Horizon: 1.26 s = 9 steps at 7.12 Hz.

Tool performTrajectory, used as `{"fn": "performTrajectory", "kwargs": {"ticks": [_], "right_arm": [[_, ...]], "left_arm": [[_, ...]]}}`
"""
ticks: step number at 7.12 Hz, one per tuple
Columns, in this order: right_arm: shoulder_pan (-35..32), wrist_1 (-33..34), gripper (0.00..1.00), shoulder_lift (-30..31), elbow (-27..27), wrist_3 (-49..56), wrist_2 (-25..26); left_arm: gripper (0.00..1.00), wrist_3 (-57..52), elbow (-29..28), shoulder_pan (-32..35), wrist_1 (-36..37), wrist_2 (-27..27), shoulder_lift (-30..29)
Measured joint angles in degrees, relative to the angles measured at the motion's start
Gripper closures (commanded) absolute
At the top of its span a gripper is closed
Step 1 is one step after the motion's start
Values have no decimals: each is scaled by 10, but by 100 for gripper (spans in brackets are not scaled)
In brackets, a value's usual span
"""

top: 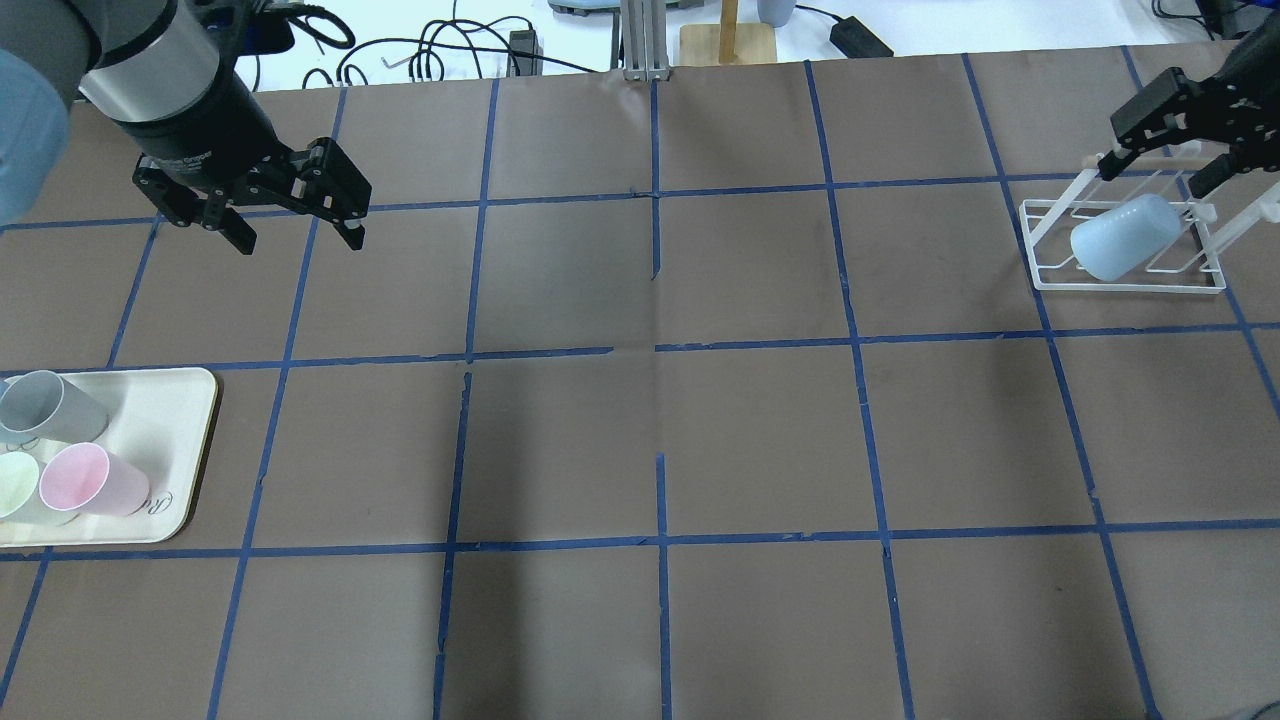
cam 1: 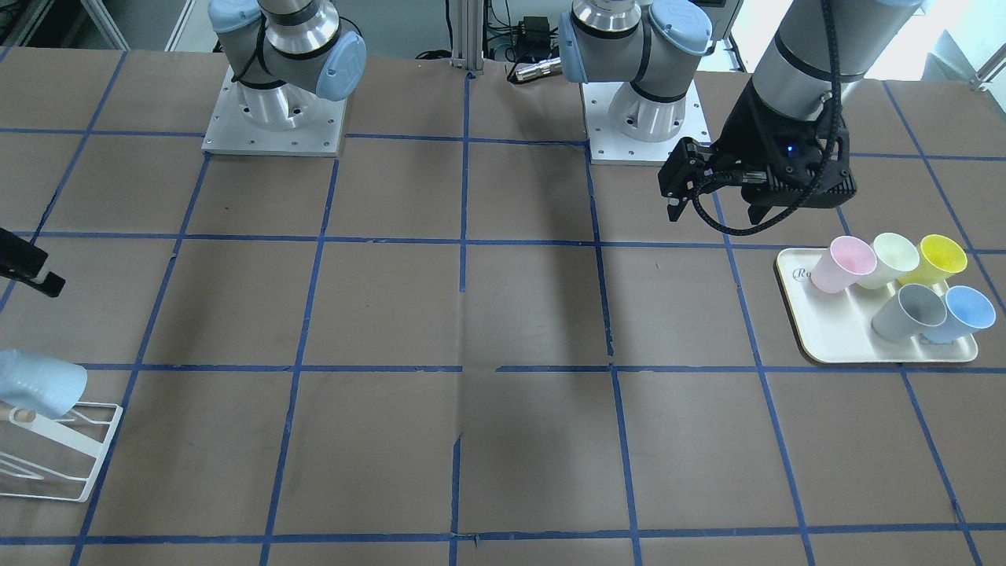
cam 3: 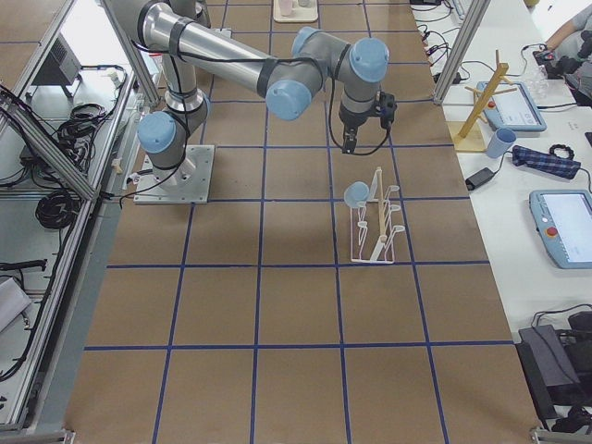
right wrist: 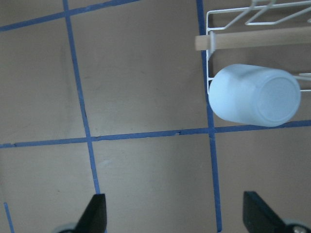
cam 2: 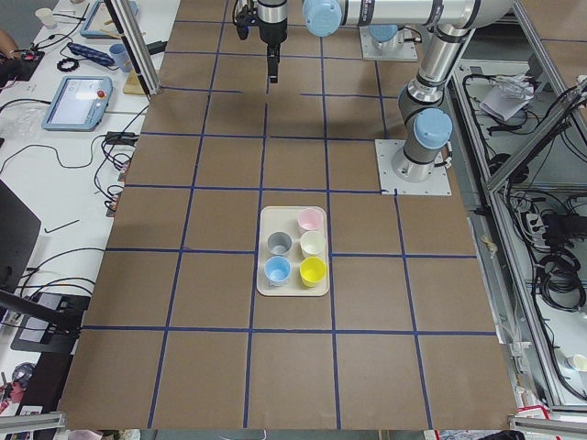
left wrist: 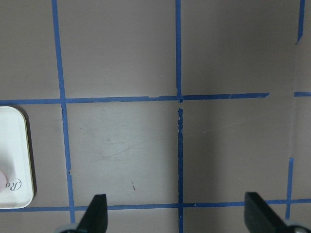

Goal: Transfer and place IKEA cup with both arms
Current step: 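Move the right gripper down onto the light blue cup on the rack, then close the right gripper on the cup while the left arm moves toward center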

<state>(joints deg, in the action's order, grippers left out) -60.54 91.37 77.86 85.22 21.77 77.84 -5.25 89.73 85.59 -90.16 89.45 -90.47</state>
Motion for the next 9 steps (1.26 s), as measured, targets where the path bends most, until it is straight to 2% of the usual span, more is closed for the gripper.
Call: {"fn": "performTrajectory", "kwargs": {"ticks": [3,4,5,7,9], "right_arm": [[67,21,1,-37,16,-2,-65],[75,43,0,-43,32,-6,-73],[78,76,0,-49,47,-16,-75],[89,122,0,-61,63,-40,-82],[110,130,0,-84,67,-49,-120]], "left_arm": [[0,-8,2,-18,7,0,-4],[0,-8,3,-29,10,-16,-6],[0,-8,3,-37,10,-66,-10],[0,-2,11,-42,1,-253,-19],[0,1,46,-44,-3,-451,-31]]}}
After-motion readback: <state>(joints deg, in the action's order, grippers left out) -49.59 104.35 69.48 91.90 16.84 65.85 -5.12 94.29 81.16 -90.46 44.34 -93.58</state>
